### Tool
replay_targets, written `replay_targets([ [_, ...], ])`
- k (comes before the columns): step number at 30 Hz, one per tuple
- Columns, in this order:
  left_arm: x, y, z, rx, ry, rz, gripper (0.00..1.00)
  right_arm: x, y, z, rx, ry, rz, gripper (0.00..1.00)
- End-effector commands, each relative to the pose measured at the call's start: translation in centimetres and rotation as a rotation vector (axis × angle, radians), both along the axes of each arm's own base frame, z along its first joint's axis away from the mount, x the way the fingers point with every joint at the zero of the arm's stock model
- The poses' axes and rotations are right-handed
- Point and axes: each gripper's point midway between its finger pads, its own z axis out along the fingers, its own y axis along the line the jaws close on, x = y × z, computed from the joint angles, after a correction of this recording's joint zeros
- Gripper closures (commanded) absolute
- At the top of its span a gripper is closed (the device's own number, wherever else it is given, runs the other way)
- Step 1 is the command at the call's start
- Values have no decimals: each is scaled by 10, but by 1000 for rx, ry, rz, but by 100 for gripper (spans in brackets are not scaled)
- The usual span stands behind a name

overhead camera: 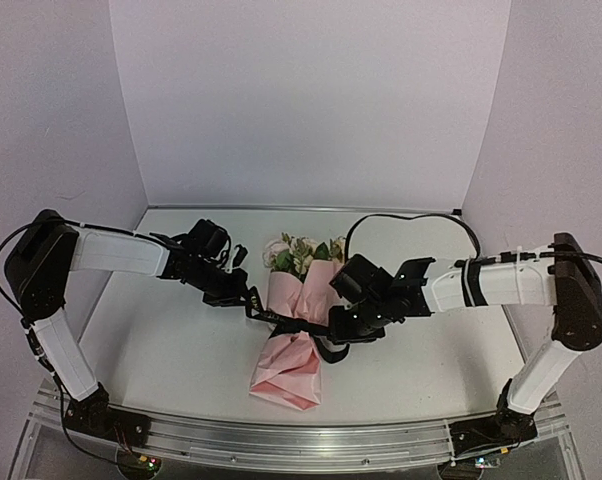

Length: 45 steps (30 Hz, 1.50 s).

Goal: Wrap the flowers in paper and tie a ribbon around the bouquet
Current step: Tie the half-tied ribbon around the folded bouquet.

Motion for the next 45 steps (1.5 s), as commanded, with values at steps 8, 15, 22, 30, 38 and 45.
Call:
replay_targets([
  [8,9,-7,10,-18,-23,-10,100,-19,41,11,105,-40,182,65],
  [15,9,-6,11,-15,-23,-8,100,-21,45,-10,72,-11,206,66],
  [22,9,-6,11,-15,-24,-6,100,-19,43,-21,38,-14,205,70],
  [30,8,-5,11,-11,-23,-7,100,-18,25,8,73,-90,171,62],
  [38,8,-5,11,-12,-22,-8,100,-22,15,15,87,-123,184,66],
  [45,8,-5,11,-10,-21,-8,100,-24,7,4,51,-116,192,69],
])
